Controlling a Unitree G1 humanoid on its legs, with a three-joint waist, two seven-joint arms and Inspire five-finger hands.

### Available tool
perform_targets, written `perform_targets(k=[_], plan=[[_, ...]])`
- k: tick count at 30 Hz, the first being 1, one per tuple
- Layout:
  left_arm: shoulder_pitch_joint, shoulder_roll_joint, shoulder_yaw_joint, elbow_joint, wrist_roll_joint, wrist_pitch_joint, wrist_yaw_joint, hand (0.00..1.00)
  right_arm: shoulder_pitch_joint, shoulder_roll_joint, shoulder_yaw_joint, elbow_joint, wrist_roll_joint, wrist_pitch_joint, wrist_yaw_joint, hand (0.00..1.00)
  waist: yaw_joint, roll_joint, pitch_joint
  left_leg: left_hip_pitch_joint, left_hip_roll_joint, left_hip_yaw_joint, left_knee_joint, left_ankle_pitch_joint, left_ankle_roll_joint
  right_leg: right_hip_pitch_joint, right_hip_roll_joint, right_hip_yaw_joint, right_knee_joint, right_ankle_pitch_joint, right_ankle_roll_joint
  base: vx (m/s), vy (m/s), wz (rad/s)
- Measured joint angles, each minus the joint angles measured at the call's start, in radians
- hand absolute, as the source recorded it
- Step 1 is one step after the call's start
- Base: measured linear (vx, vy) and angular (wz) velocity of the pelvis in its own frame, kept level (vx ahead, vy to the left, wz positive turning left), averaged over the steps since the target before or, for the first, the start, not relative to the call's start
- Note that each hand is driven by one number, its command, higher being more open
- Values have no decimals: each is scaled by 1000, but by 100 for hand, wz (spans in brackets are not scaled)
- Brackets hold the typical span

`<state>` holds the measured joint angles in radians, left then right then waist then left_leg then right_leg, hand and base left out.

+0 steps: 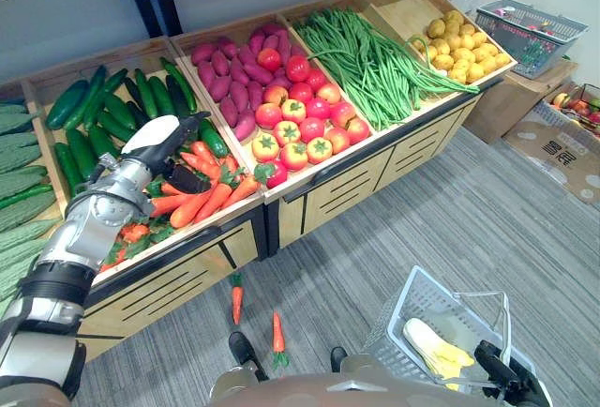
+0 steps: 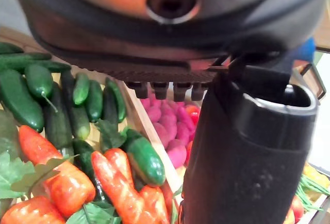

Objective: Pick vegetable in the basket

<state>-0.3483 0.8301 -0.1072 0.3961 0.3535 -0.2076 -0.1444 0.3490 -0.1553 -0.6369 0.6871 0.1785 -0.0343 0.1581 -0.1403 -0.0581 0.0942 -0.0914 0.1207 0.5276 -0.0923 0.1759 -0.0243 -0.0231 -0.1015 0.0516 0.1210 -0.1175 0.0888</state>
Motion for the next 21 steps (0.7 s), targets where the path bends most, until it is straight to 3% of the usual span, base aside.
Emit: perform_targets(k=[14, 21], plan=[[1, 2, 5, 30, 0, 8, -5, 100, 23, 0, 161, -169, -15, -2, 28, 0, 10, -3, 62, -76, 16, 48, 0, -1, 1, -102, 6, 31, 13, 13, -5, 31, 0, -9], [-65, 2, 3, 30, 2, 10, 2, 100, 38, 0, 221, -264, -15, -3, 29, 0, 37, 0, 97, -109, 31, 69, 1, -8, 6, -158, 17, 38, 41, 22, -8, 37, -12, -9]])
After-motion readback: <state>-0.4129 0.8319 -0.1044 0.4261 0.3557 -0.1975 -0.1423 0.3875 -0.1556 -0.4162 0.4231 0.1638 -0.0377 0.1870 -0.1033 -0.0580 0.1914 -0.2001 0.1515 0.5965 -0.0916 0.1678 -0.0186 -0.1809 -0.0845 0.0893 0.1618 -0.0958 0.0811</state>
